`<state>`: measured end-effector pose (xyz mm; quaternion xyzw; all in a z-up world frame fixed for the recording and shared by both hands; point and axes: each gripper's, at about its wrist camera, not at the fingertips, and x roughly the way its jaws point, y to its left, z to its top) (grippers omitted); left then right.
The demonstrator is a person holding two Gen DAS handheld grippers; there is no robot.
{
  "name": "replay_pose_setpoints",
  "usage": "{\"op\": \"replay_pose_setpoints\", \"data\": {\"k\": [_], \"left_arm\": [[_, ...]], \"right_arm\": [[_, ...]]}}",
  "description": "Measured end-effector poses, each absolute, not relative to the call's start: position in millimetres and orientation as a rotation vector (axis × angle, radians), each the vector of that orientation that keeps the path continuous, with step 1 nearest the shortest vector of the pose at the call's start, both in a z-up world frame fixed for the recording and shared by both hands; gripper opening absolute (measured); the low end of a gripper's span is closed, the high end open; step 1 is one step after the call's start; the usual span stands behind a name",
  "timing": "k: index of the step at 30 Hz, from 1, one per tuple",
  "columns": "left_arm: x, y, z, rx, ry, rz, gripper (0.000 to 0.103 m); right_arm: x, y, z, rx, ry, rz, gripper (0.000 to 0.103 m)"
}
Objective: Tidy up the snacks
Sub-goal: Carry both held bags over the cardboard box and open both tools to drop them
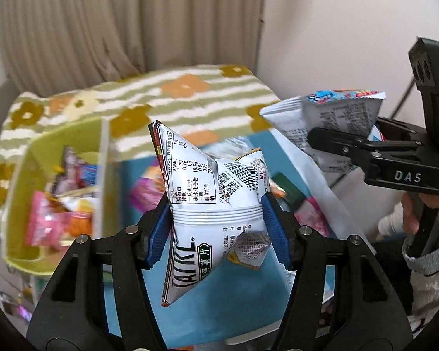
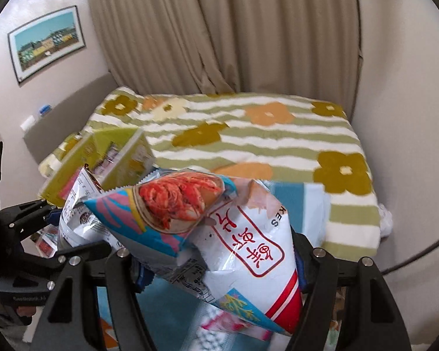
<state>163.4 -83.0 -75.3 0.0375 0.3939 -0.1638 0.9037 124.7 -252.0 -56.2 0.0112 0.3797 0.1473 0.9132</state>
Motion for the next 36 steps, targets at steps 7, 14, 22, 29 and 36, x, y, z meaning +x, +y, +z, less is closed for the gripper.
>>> {"op": "replay_pose_setpoints", "data": {"k": [7, 14, 22, 29, 36], "left_arm": [[170, 5, -55, 0.012, 0.767, -0.233, 0.057], [188, 103, -50, -0.01, 0.774, -0.149, 0.057], [224, 187, -83, -0.007, 0.873, -0.147, 0.057], [241, 217, -116, 0.031, 0.905, -0.183, 0.103], [240, 244, -125, -0.011, 0.932, -0.209, 0.103]], "right_arm": [[132, -187, -34, 0.005, 0.724, 0.38, 0.067], [162, -102, -29, 0.053, 0.736, 0.46, 0.067], [193, -7, -44, 0.03, 0.793, 0.494, 0.067], [207, 34, -64, 0.054, 0.866, 0.434, 0.067], [209, 55, -80, 0.06, 0.932, 0.395, 0.067]]}}
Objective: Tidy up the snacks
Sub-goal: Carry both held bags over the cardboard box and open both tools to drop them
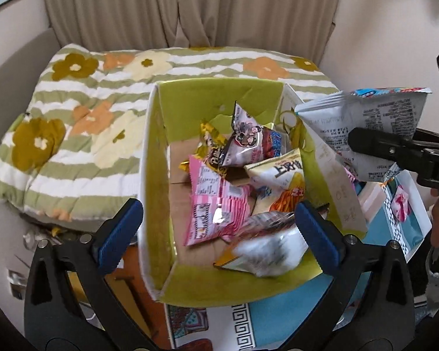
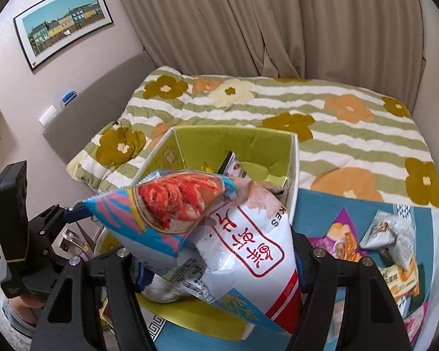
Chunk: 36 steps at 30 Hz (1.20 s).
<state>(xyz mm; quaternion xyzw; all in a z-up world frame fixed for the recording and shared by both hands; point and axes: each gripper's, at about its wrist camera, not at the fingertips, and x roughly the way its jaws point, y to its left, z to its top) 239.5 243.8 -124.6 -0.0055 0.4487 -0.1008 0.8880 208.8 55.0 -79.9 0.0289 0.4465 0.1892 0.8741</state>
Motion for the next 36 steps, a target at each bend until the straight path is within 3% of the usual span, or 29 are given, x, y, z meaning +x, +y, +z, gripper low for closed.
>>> {"op": "replay_pose_setpoints", "data": {"k": [14, 16, 18, 19, 36], "left_arm": [[243, 257, -114, 0.018, 0.905, -0.215, 0.103], [243, 260, -115, 0.018, 0.907, -0.21, 0.103], [243, 264, -117, 0.014, 0.913, -0.203, 0.103], [242, 266, -119, 0.01, 0.918, -0.199, 0.103], [244, 262, -114, -0.008, 0.916, -0.198, 0.103]], "right_arm": [[243, 101, -94, 0.041, 1.002, 0.395, 0.069], [247, 107, -95, 0.051, 0.985, 0.39, 0.075], [249, 109, -93, 0.082, 0.96, 0.413, 0.097], [248, 109, -91, 0.093, 0.933, 0.414, 0.102], [239, 103, -85, 0.036, 0.928, 0.382, 0.103]]}}
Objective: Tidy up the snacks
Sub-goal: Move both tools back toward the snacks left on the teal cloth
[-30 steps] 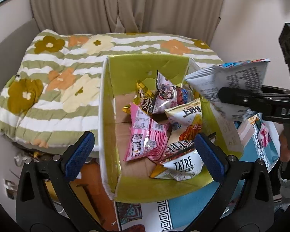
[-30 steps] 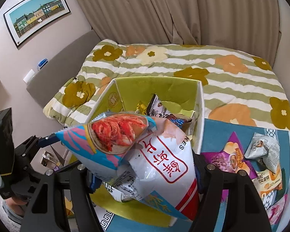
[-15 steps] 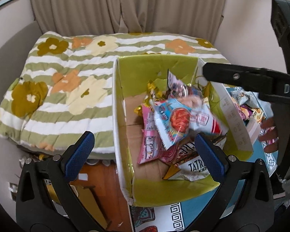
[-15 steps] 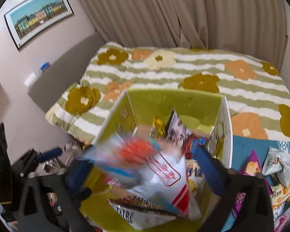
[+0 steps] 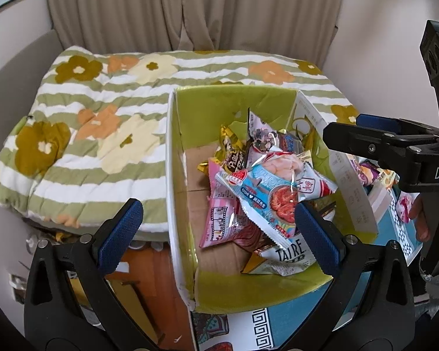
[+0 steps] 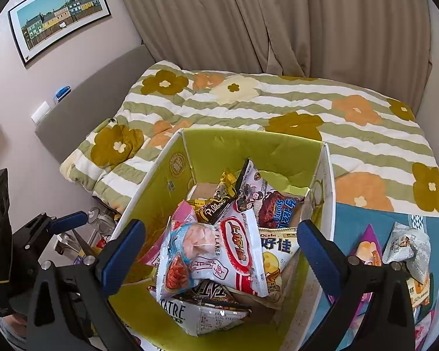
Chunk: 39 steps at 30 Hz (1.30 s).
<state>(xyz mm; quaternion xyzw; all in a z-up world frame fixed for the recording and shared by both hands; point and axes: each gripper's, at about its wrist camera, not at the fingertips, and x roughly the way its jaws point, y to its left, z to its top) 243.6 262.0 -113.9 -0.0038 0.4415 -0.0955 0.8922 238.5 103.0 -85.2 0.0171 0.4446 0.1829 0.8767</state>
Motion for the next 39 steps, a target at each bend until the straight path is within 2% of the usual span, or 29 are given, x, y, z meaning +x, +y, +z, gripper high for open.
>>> {"op": "replay_pose_setpoints", "data": {"k": [13, 25, 39], "left_arm": [[207, 222, -69, -0.014, 0.822, -0.106, 0.103], [166, 132, -42, 0.001, 0.731, -0.125, 0.103], [151, 20, -54, 0.025, 0.765, -0.228, 0.103]], "right_arm": [[201, 62, -55, 0.032, 0.855, 0.396, 0.103], [145, -34, -22, 0.045, 0.781, 0.283, 0.103], [71, -156, -16, 0.118, 0.734, 0.104, 0.103]]}}
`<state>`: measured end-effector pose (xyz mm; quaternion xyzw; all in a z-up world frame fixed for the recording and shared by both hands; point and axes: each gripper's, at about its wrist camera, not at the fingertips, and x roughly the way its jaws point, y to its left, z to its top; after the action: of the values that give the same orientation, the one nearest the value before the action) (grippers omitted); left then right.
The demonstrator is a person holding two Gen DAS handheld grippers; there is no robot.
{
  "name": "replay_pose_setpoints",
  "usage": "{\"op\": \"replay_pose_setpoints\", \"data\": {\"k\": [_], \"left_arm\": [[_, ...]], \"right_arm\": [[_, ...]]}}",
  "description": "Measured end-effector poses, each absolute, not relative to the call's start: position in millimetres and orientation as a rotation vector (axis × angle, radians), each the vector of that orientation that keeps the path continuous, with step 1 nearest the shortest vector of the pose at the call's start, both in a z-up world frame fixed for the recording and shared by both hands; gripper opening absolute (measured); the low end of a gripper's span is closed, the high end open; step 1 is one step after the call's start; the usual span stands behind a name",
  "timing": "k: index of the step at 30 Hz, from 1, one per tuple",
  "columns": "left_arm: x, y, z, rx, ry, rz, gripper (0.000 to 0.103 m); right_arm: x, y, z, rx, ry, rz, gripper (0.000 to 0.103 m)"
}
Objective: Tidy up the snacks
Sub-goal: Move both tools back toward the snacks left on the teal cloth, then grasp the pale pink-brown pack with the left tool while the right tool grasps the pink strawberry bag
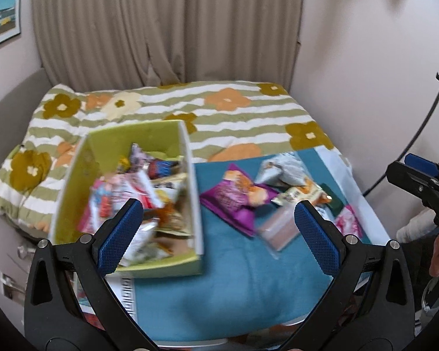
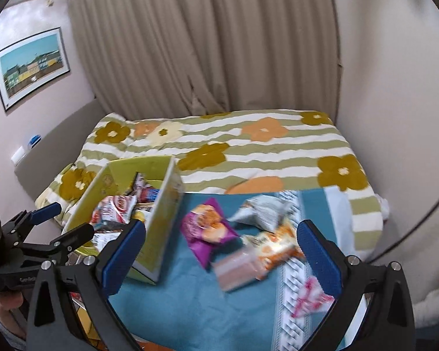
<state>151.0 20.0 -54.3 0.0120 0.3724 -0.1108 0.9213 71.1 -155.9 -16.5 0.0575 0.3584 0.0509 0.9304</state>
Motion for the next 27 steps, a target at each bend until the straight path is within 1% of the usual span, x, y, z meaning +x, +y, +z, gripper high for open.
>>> {"op": "replay_pose_setpoints", "data": {"k": [3, 9, 17, 22, 24, 25, 27], "left_arm": [[150, -2, -68, 0.027, 0.774, -0.251, 0.103], [152, -48, -111, 0.074, 0.813, -0.322, 0.103], [173, -104, -170, 0.256, 0.845, -0.482, 0.103], [192, -127, -213, 0.363, 0.886, -0.568, 0.102], [201, -134, -228, 0.396, 0.907, -0.592, 0.099], [205, -136, -234, 0.414, 0.918, -0.602, 0.096], [211, -142, -245, 0.449, 0.929, -0.618, 0.094]], "right_arm": [[60, -179, -22, 0.111, 0.737, 0.088, 0.103], [41, -214, -46, 0.089, 0.747, 0.044, 0.103], [36, -250, -109, 0.162, 0.821, -0.035, 0.103], [42, -263, -148, 0.204, 0.872, -0.104, 0.103], [46, -265, -165, 0.22, 0.905, -0.131, 0.103], [49, -267, -174, 0.23, 0.927, -0.143, 0.103], [52, -266, -184, 0.242, 0.948, -0.16, 0.103]]}}
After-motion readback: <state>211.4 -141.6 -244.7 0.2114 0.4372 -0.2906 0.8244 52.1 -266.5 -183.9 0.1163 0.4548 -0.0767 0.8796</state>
